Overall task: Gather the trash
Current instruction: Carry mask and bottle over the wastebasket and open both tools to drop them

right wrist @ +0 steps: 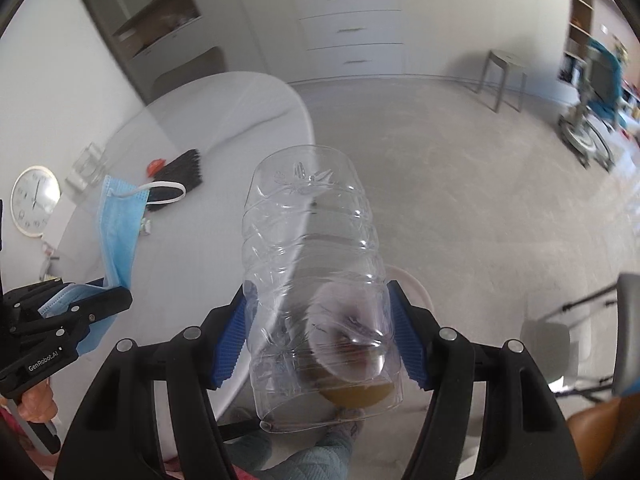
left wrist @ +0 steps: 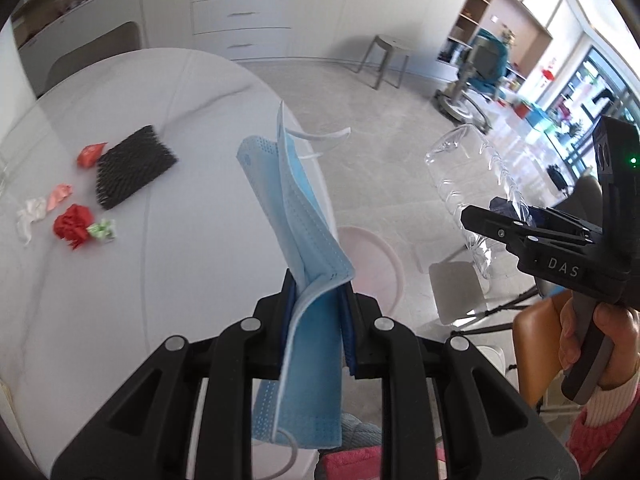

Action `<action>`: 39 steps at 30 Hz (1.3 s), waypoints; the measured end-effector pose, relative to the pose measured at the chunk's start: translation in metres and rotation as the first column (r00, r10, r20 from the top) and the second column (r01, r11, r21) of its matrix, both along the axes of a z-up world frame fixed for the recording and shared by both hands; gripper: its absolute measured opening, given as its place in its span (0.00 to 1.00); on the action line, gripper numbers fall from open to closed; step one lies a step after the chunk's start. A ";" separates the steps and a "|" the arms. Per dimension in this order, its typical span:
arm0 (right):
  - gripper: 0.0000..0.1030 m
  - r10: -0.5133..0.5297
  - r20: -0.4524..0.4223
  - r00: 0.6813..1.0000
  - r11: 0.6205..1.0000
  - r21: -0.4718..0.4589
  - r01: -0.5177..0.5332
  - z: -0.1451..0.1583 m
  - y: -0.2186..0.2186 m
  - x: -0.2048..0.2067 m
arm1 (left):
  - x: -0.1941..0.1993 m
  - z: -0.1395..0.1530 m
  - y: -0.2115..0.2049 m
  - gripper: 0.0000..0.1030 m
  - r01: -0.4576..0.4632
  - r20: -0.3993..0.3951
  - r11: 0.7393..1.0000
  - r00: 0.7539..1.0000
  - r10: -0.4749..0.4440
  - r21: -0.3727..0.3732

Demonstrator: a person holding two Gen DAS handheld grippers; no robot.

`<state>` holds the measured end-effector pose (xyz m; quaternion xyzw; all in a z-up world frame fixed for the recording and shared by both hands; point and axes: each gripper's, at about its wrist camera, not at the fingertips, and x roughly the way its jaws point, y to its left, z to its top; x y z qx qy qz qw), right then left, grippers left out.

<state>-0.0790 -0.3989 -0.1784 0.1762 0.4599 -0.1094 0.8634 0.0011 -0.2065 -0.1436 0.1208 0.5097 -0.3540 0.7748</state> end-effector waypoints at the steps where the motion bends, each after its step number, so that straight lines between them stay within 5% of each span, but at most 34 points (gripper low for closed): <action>1: 0.64 -0.018 -0.003 1.000 1.000 0.001 0.018 -0.001 -0.005 -0.008 | -0.005 -0.001 -0.007 0.19 0.013 -0.002 1.000 1.000 -0.013 -0.001; 8: 0.64 -0.100 -0.018 0.995 0.995 -0.010 0.100 -0.005 -0.038 -0.041 | -0.017 -0.029 -0.069 0.20 0.098 -0.065 0.995 0.993 -0.097 0.021; 15: 0.64 -0.136 -0.057 0.989 0.991 -0.006 0.136 -0.020 -0.066 -0.048 | -0.004 -0.108 -0.144 0.20 0.162 -0.199 0.977 0.971 -0.133 0.140; 19: 0.64 -0.130 -0.078 0.988 0.991 0.004 0.131 -0.032 -0.078 -0.047 | -0.003 -0.140 -0.170 0.44 0.176 -0.227 0.966 0.965 -0.132 0.187; 23: 0.64 -0.131 -0.093 0.987 0.991 0.021 0.133 -0.043 -0.086 -0.042 | -0.002 -0.153 -0.177 0.57 0.181 -0.231 0.961 0.964 -0.132 0.209; 28: 0.65 -0.125 -0.085 0.988 0.991 0.038 0.129 -0.051 -0.091 -0.036 | 0.003 -0.140 -0.166 0.68 0.152 -0.213 0.969 0.971 -0.109 0.196; 34: 0.65 -0.091 -0.071 0.993 0.993 0.069 0.096 -0.065 -0.083 -0.023 | 0.017 -0.084 -0.118 0.88 0.029 -0.109 0.990 0.994 -0.014 0.138; 39: 0.65 -0.034 -0.100 0.994 0.997 0.067 0.040 -0.100 -0.064 0.003 | 0.028 -0.044 -0.049 0.89 -0.091 -0.045 0.988 0.994 0.098 0.128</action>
